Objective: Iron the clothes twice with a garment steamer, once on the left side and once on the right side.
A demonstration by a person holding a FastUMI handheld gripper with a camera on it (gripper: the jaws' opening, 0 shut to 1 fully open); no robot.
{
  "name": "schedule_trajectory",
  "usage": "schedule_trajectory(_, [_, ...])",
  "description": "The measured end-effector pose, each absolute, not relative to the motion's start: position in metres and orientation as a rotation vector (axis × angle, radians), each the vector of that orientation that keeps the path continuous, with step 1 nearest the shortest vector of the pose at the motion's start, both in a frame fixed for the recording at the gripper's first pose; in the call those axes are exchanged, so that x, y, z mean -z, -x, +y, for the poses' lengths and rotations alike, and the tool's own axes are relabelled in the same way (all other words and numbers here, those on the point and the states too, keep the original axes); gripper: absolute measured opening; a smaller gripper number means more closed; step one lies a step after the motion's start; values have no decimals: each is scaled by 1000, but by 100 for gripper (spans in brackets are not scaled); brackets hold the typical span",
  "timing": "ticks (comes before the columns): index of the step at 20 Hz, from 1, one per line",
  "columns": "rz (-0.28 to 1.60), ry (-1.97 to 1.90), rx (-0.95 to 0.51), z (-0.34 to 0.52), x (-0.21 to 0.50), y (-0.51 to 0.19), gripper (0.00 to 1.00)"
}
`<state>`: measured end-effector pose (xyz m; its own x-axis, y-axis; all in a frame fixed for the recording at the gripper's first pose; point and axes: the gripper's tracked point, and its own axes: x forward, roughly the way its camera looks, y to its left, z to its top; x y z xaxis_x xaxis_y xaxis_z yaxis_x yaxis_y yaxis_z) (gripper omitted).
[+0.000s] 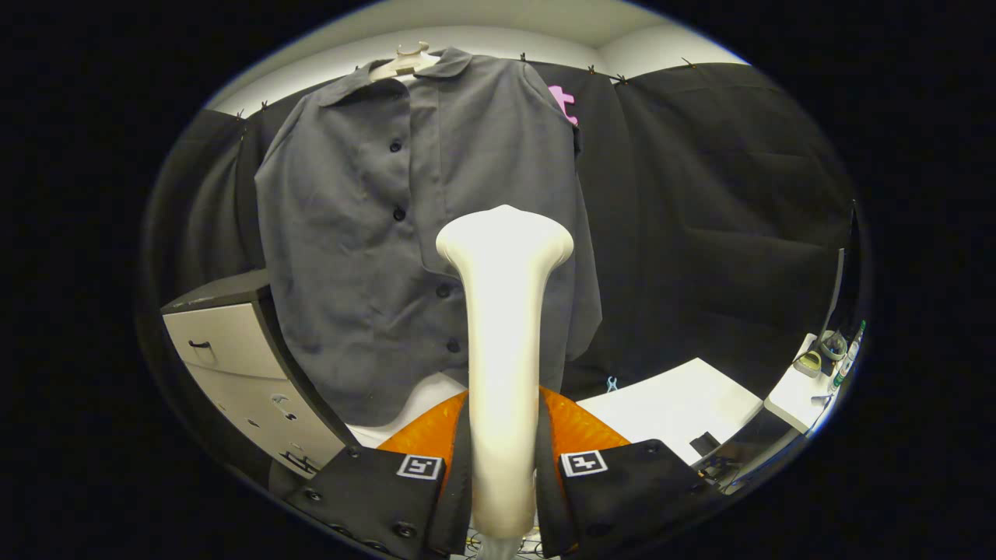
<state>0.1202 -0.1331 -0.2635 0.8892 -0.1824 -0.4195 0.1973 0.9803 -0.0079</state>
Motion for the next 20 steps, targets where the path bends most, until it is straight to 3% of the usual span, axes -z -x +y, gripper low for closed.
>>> schedule_trajectory(11, [265, -26, 110, -54, 137, -71, 42])
schedule_trajectory(20, [181, 1, 59, -16, 87, -10, 42])
